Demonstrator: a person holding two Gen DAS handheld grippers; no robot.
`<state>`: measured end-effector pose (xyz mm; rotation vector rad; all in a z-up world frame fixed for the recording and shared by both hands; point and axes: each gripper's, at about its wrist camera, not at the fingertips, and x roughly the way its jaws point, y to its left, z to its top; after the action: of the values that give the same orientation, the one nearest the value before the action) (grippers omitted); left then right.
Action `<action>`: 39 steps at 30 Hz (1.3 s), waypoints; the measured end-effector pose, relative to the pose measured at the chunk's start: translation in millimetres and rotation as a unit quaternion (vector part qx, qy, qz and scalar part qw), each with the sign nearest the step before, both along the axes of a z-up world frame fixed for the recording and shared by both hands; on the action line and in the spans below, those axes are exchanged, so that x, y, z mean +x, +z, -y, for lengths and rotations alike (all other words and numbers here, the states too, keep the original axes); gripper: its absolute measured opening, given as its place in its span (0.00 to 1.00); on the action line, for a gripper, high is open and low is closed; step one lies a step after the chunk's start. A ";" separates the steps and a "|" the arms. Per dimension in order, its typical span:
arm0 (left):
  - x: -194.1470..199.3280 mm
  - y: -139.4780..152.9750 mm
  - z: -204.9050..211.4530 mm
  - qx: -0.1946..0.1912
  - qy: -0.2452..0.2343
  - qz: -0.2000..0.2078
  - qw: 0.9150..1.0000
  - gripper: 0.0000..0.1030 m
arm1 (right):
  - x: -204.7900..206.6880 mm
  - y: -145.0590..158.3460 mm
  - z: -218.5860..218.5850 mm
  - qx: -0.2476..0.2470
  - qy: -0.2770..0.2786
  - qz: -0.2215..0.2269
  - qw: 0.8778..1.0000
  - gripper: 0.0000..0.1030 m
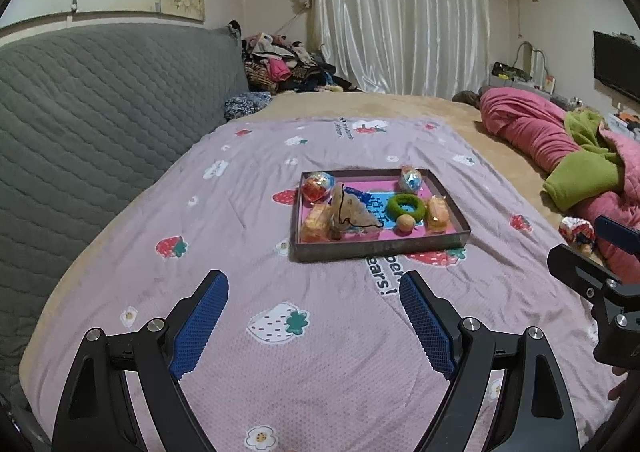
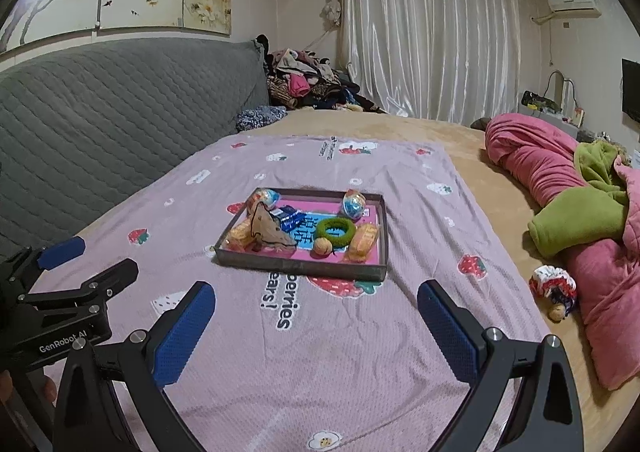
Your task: Organize objects
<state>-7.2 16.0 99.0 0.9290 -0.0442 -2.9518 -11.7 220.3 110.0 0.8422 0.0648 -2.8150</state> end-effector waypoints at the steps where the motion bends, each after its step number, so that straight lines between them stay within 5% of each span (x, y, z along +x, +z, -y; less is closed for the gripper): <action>1: -0.4 -2.0 -1.2 -0.002 0.000 0.001 1.000 0.86 | 0.3 -3.2 0.0 0.001 -0.001 0.001 1.000 0.99; 39: -32.4 -85.5 6.1 0.003 0.011 0.038 0.999 0.86 | -22.0 -85.6 0.1 0.008 -0.004 0.044 0.999 0.99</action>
<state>-39.6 9.9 13.5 1.0341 -0.0286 -2.8970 -33.7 220.2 24.5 0.9704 0.0715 -2.7856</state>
